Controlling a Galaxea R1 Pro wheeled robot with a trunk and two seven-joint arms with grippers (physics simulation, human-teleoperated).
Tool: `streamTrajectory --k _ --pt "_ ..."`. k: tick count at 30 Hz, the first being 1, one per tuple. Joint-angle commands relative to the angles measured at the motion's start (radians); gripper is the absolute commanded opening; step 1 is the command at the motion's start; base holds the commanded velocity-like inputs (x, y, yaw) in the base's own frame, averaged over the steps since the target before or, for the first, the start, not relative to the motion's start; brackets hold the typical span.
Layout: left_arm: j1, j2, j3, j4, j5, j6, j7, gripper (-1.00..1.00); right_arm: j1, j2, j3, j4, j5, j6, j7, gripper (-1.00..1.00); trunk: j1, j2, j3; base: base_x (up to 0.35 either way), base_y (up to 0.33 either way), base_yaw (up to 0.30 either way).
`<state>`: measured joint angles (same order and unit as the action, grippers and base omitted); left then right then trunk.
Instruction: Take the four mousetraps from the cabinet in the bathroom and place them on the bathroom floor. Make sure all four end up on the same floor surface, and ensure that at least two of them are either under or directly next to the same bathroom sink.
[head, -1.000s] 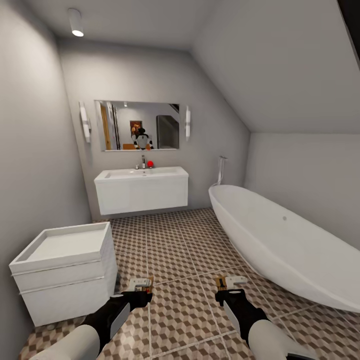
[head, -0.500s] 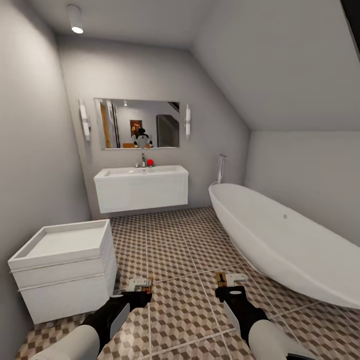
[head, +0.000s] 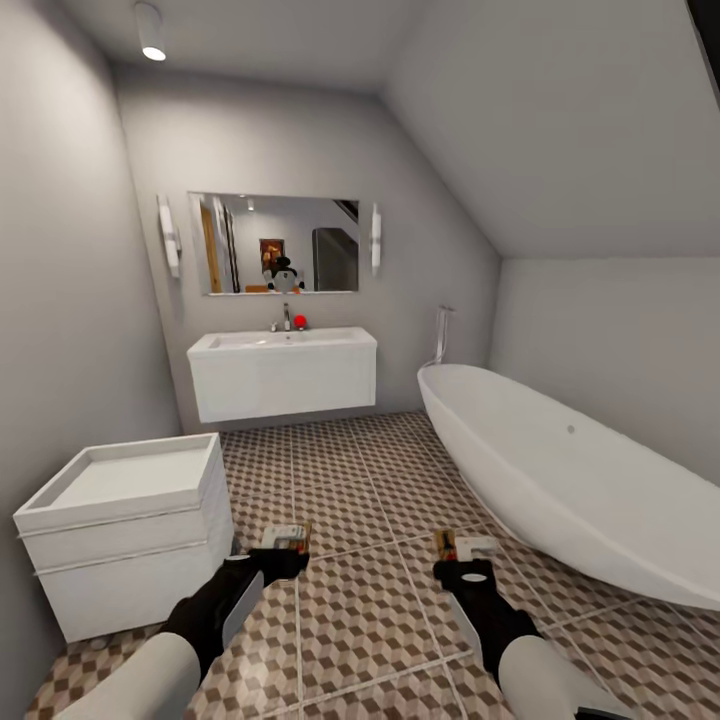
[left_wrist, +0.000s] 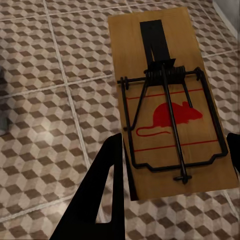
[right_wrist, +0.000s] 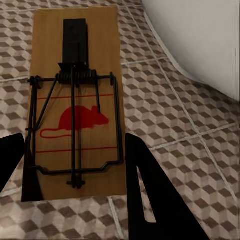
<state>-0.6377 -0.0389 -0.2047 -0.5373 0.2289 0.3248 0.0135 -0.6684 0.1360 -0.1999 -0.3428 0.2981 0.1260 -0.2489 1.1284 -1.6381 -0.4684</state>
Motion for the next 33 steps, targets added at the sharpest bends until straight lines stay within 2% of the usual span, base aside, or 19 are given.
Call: streamTrajectory --k 1,11,17,23,33 --pt "0.000 0.001 -0.003 -0.009 0.006 0.011 0.002 -1.00 0.000 0.001 -0.004 -0.005 0.009 0.006 -0.005 -1.00 0.004 -0.008 -0.004 0.000 0.000 0.000" --pt "0.000 0.019 -0.002 -0.040 0.004 0.031 0.002 -1.00 -0.034 0.010 -0.005 -0.018 0.043 0.015 -0.021 -1.00 0.042 -0.078 -0.036 0.000 0.000 0.000" --pt "0.000 0.047 -0.001 -0.042 0.005 0.032 0.003 -1.00 -0.071 0.020 -0.005 -0.005 0.048 0.022 -0.023 -1.00 0.065 -0.120 -0.055 0.000 0.000 0.000" --pt "0.000 0.070 0.000 -0.041 0.006 0.033 0.002 -1.00 -0.111 0.022 -0.006 0.052 0.048 0.023 -0.024 -1.00 0.088 -0.162 -0.073 0.000 0.000 0.000" --pt "0.000 0.075 0.000 -0.040 0.006 0.032 -0.001 -1.00 -0.120 0.023 -0.007 0.072 0.048 0.023 -0.024 -1.00 0.127 -0.232 -0.105 0.000 0.000 0.000"
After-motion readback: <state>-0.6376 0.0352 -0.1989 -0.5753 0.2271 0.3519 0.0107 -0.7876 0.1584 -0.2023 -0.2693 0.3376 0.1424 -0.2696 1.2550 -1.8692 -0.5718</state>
